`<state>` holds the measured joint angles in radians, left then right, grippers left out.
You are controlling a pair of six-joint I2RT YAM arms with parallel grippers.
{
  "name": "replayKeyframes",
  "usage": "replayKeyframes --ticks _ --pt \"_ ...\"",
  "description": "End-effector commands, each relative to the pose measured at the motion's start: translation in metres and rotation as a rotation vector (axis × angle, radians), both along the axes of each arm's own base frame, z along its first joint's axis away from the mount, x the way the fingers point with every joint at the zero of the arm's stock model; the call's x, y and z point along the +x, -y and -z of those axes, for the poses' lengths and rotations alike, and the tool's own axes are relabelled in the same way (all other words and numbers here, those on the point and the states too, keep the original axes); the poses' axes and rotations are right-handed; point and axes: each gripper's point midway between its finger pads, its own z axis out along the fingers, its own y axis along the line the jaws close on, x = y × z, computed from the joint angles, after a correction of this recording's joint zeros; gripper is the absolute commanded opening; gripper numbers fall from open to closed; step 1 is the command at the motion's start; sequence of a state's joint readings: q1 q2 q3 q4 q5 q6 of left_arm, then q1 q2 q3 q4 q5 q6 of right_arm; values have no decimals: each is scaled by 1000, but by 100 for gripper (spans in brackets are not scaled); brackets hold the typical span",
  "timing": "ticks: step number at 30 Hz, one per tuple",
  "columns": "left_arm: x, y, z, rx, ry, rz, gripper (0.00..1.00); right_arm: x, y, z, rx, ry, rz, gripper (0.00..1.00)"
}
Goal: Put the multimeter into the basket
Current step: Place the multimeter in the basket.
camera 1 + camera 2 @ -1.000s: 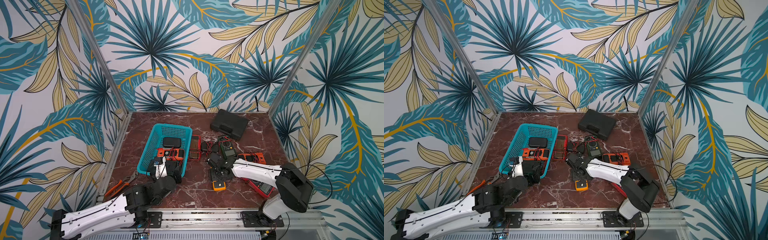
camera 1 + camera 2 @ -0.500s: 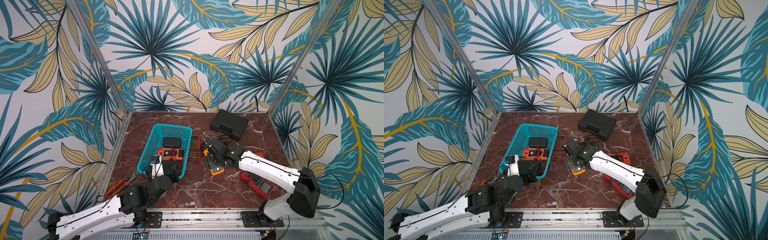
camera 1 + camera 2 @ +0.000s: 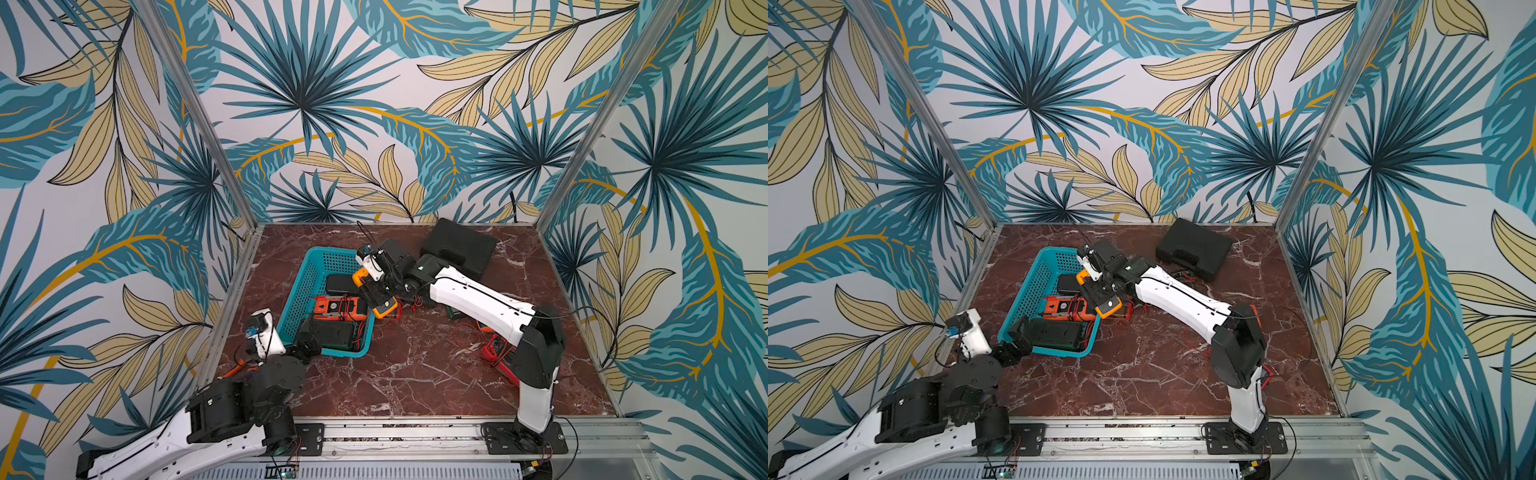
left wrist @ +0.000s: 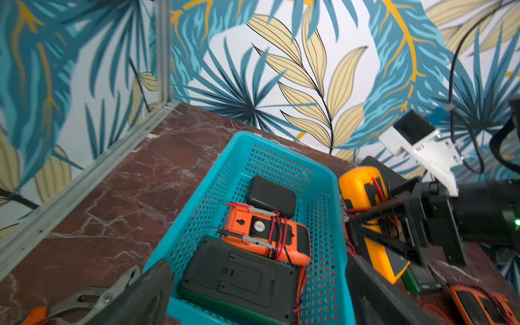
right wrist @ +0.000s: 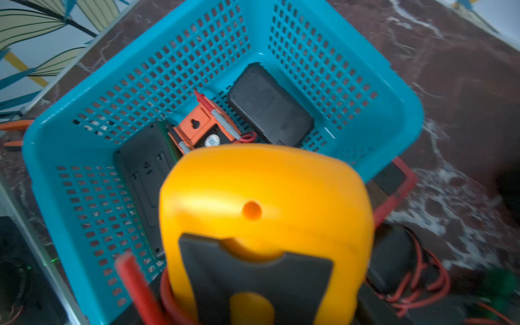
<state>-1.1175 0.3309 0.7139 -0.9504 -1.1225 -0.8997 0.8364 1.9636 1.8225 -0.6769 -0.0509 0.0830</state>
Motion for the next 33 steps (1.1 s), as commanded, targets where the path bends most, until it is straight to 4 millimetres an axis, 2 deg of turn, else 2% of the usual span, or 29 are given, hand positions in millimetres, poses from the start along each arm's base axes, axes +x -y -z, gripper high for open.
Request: replayKeyframes --ticks 1,5,11,17,23,33 --pt "-16 -52 -19 11 71 -120 100 -15 -41 -18 130 -29 -133 18" --pt "-27 -73 -26 -39 94 -94 100 -27 -66 -12 128 -36 -197 18" --pt "-32 -81 -30 -46 92 -84 100 -46 -90 10 80 -77 -264 18" --pt "-41 -102 -24 -51 72 -126 100 -68 -98 34 3 -106 -333 18" --pt "-42 -104 -25 -76 87 -125 100 -85 -101 50 -63 -118 -399 18" --pt "-41 -100 -22 -84 76 -107 100 -98 -113 73 -116 -125 -462 23"
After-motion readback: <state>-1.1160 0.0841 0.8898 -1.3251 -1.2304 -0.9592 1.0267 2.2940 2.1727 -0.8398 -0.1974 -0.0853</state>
